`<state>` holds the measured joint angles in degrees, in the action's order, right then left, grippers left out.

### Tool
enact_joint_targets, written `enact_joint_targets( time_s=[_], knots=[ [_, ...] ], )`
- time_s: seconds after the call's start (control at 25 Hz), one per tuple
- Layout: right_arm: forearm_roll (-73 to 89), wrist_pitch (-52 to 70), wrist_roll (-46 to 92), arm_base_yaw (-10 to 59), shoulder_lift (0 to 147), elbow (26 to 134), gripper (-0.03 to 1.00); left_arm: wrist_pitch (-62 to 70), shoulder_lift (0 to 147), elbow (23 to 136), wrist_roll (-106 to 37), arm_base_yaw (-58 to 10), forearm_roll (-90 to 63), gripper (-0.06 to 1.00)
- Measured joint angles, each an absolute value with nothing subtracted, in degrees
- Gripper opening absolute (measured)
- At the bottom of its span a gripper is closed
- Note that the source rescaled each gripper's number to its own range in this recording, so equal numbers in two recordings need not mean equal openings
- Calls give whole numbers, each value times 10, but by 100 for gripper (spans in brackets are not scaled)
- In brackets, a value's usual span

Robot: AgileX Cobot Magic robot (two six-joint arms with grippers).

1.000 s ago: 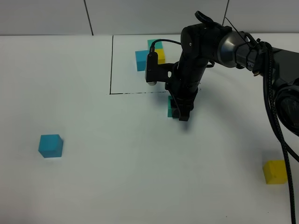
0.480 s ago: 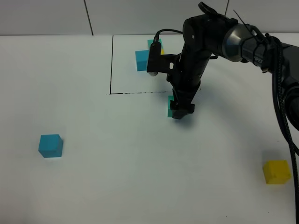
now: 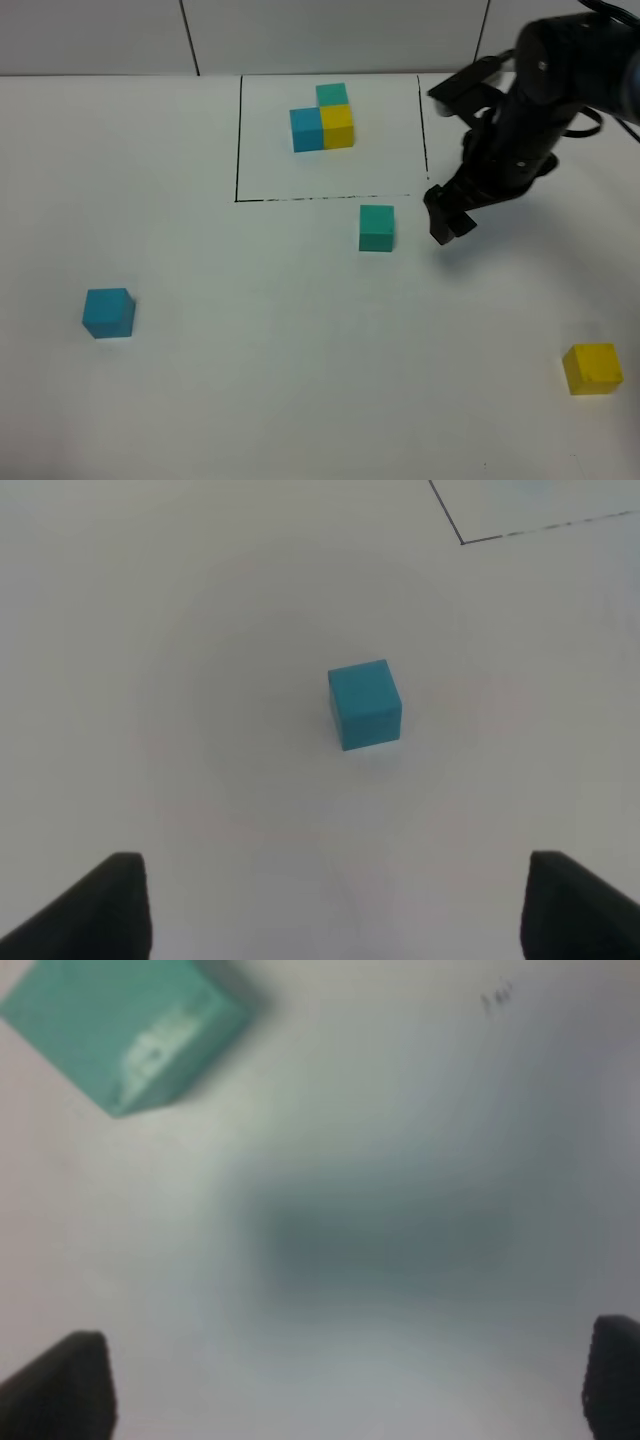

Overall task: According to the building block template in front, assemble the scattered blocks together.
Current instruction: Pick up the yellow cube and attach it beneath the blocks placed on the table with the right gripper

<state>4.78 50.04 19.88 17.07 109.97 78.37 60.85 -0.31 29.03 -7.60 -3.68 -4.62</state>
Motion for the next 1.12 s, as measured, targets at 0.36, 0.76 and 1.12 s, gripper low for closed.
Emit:
enact_joint_targets(
  time_s=[0.36, 0.76, 1.12],
  knots=[
    [11, 421, 23, 89, 862, 481, 89, 609, -3, 290, -76, -37, -46, 86],
    [29, 344, 17, 12, 786, 327, 88, 609, -3, 290, -76, -37, -46, 86],
    [37, 322, 29, 12, 839, 318, 86, 609, -3, 290, -76, -37, -46, 86]
  ],
)
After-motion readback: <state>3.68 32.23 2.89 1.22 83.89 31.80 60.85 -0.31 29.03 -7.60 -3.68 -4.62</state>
